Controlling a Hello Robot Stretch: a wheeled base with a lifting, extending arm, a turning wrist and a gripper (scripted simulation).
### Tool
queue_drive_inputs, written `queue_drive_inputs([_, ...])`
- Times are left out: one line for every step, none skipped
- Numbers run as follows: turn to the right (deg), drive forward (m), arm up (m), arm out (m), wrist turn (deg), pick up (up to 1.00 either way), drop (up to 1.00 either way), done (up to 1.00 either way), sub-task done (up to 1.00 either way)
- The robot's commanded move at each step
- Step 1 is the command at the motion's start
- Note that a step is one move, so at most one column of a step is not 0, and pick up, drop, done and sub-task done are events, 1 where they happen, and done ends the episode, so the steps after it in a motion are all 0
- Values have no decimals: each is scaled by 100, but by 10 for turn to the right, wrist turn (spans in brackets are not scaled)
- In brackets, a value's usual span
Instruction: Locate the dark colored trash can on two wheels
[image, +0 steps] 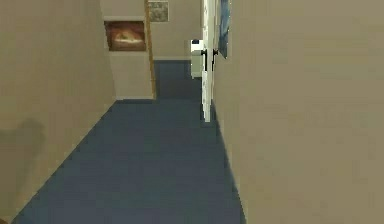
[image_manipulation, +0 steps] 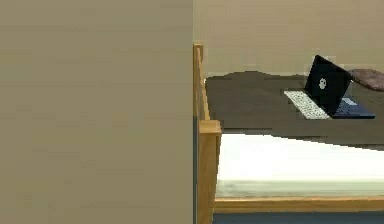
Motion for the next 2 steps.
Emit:
queue_drive_inputs([30, 0, 0, 0, 0, 0, 0, 0, 0])
queue_drive_inputs([0, 25, 0, 0, 0, 0, 0, 0, 0])
